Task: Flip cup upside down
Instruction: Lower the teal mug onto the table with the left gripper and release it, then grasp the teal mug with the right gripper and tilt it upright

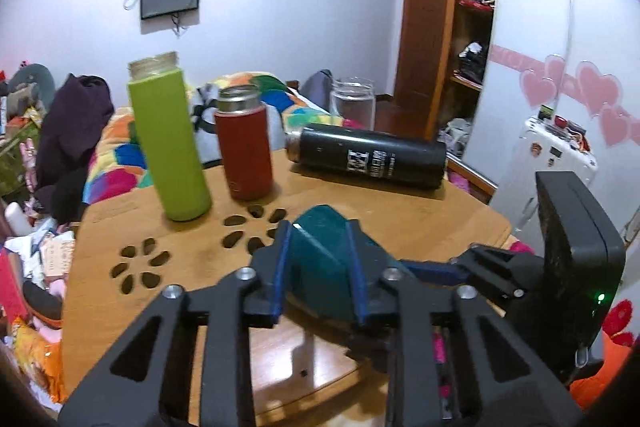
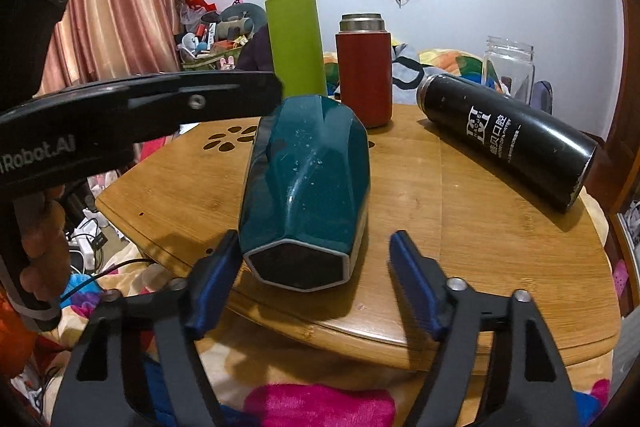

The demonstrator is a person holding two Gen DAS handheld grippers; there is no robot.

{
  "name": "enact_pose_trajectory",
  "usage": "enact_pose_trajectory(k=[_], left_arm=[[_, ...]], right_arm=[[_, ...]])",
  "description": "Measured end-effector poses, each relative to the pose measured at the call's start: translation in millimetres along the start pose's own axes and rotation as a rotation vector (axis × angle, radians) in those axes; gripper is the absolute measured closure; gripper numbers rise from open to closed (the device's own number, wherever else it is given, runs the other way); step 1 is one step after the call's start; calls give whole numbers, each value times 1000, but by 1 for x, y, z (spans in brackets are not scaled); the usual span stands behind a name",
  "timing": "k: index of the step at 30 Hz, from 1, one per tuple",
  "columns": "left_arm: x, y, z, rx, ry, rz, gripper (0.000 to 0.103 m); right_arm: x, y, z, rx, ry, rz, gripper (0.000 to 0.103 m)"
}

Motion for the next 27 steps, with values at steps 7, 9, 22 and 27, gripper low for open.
enact_pose_trajectory(k=[7,9,22,27], left_arm=[[-9,-1,-2,18,-32,10,93],[-10,-1,0,26,-37,12,93],[-7,9,10,33,-38,-26,93],[-8,13,20,41,-24,-44,98]], right_arm=[[3,1,8,15,9,-10,50],[5,3,7,17,2,-19,50],[27,19,15,107,-72,-121,51],[24,30,19,125,-66,-142,51]])
Point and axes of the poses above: each gripper's, at about its wrist camera, not at the fingertips, and x roughly against the way its jaws point, z to its left, y to its top, the point moved 9 cm from there along -x, roughly the way its jaws point, and after that the axes turned 5 degrees about -x, right-handed, at the moved point
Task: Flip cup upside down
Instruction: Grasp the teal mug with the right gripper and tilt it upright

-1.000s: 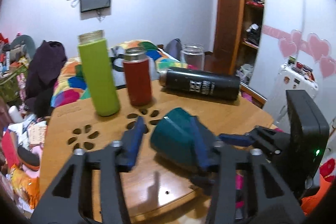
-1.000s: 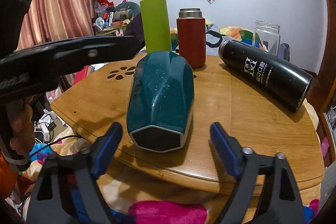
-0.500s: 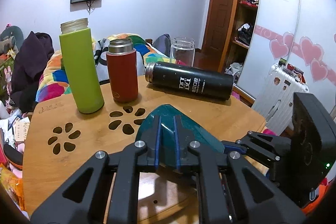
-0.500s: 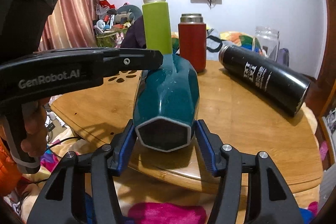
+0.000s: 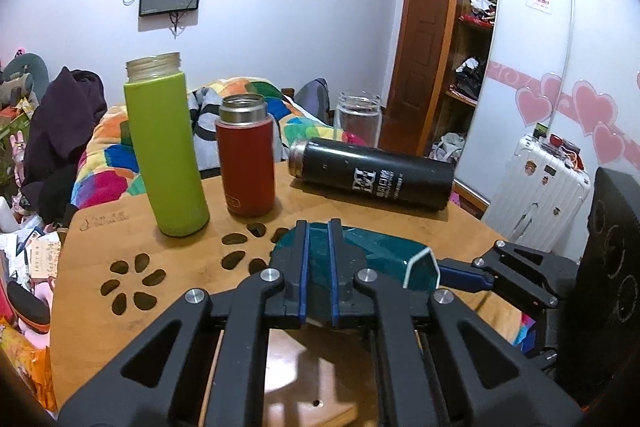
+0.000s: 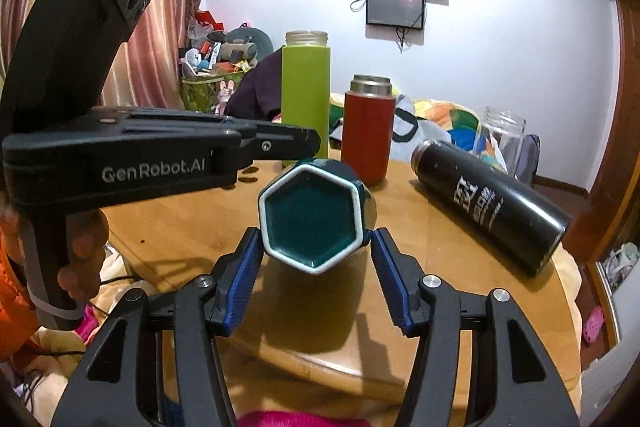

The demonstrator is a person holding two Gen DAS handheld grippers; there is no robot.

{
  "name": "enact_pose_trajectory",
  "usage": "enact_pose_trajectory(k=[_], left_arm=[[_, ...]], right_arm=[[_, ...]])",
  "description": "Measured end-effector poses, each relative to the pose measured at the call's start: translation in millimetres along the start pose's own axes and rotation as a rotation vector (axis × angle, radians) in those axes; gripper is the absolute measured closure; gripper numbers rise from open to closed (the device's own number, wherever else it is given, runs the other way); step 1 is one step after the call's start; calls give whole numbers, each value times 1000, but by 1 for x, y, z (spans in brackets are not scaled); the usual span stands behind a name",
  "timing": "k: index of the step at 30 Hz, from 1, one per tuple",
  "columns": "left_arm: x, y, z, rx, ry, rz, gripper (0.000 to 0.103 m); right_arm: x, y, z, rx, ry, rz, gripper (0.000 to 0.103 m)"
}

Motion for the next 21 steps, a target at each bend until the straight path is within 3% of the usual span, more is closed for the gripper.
enact_pose_trajectory(k=[9,21], left_arm=[[-11,0,27,54,26,-6,103],[-18,-3,32,66,51,-11,103]], right_arm=[[-16,15,8,49,0,-25,51],[-34,23,-1,-27,24,-7,53]])
Point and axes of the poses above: each gripper's, at about its wrist camera, not at the fingertips, and x roughly against the way its jaws point, z to its left, y to its top, the point moved 9 cm from there along -x, roughly the way its jaws point, and after that the axes turned 5 degrees about -x, right-handed, at the moved point
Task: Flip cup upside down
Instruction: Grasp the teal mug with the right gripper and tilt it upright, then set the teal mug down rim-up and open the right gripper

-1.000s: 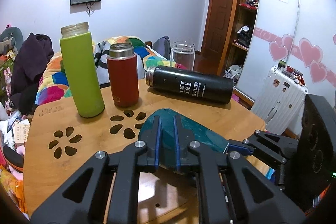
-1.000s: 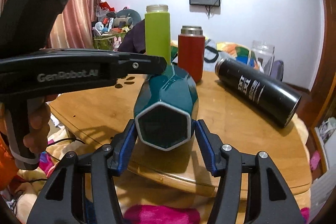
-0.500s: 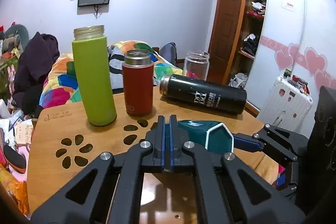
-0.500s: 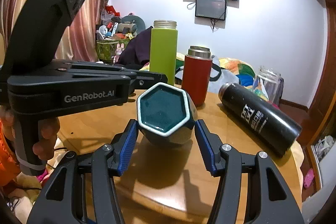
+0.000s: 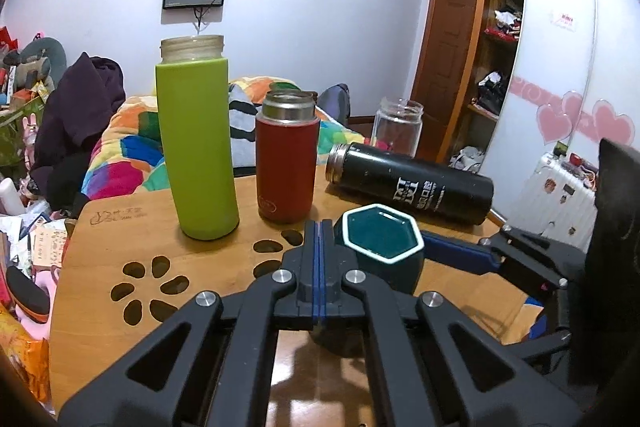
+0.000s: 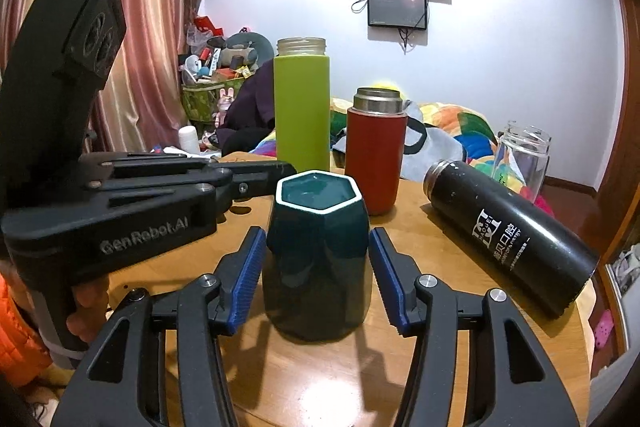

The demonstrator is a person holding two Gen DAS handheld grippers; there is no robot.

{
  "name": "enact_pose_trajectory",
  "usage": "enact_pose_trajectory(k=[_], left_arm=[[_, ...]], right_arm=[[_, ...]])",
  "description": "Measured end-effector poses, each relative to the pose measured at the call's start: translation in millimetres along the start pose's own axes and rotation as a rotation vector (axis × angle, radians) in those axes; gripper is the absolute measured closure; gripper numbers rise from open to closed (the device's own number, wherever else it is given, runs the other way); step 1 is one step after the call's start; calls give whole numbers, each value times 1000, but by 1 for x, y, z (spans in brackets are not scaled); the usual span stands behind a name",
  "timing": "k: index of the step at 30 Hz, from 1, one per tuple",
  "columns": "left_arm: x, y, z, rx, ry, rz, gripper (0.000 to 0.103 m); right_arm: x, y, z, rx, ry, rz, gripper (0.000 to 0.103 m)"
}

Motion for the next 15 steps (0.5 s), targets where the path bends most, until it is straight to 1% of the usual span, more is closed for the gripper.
enact_pose_trajectory(k=[4,6,10,12,13,14,15], left_arm=[[-2,-3,4,32,-5,17,103],[2,-3,7,36,21,16,103],[18,1,7,45,47,-7,103],[28,7,7,44,67,-29,102],[34,9,6,38,80,-41,102],[41,12,5,33,95,-57,100],[46,14,3,30,105,-68,95]], right_arm=[[3,-1,2,5,-1,6,53],[6,0,1,-7,16,12,53],[23,9,-3,-14,16,-23,52],[32,15,-6,-18,7,-40,49],[40,20,-8,-22,-5,-58,45],[46,24,-11,-26,-17,-73,41],[53,28,-13,-31,-28,-90,39]])
Point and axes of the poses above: each gripper's, at about its wrist camera, not at the fingertips, and x roughly against the way its jaws point, z to its left, y to its top, the point moved 9 cm from there along -x, roughly the way its jaws point, and after that the axes turned 5 degrees about -x, right-handed, at the moved point
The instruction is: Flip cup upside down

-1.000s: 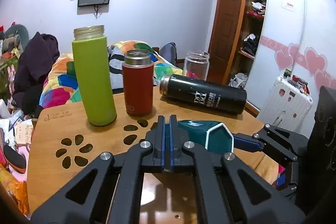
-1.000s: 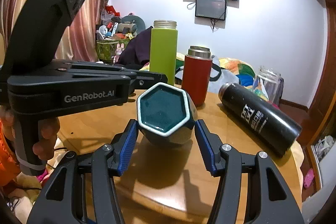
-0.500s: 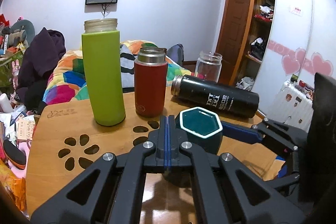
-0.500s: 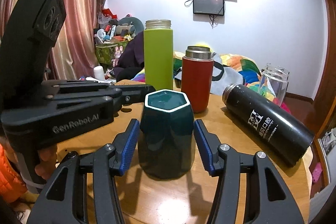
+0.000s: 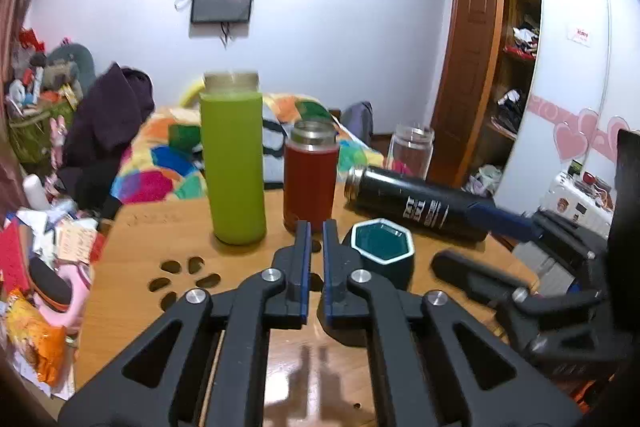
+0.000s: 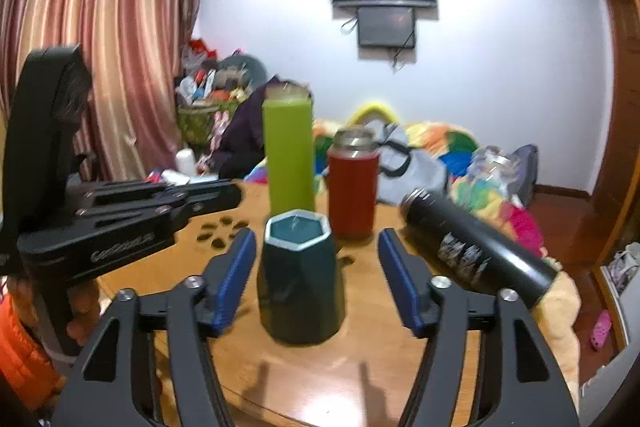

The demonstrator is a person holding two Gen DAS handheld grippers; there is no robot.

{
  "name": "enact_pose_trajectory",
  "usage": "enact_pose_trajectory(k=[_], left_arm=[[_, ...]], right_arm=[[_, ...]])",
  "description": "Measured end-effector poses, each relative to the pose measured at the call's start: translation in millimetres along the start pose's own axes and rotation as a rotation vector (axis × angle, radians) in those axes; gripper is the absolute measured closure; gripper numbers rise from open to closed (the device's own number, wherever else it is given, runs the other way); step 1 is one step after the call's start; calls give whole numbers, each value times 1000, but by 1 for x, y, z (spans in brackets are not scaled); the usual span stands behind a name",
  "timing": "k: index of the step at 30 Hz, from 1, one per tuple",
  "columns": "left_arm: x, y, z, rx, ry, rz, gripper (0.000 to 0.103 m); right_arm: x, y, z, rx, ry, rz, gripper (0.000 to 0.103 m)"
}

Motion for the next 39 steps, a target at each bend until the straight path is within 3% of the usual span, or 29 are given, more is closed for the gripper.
enact_pose_trajectory(k=[4,10,13,15,19,39], left_arm=[[21,9,-6,-15,37,-44,72],[52,18,-13,-2,66,-114,40],[65,23,-15,7,85,-140,24],[75,25,-14,10,112,-165,6],[91,29,-13,2,203,-211,0],[102,22,-20,-10,227,-236,0]], right_arm=[[24,19,-7,-27,-32,-61,27],[55,37,-16,-75,-70,-113,25],[67,43,-19,-97,-87,-132,18],[74,46,-20,-107,-97,-147,16],[86,49,-21,-119,-121,-172,0],[101,49,-22,-130,-141,-181,0]])
Point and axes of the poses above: each gripper's, at about its wrist camera, not at the fingertips, and x roughly against the way its jaws point, z to its left, y to its top, the point moved 9 cm from there along -x, roughly the way its jaws point, and after that the axes turned 5 degrees about -x, right-handed, at the moved point
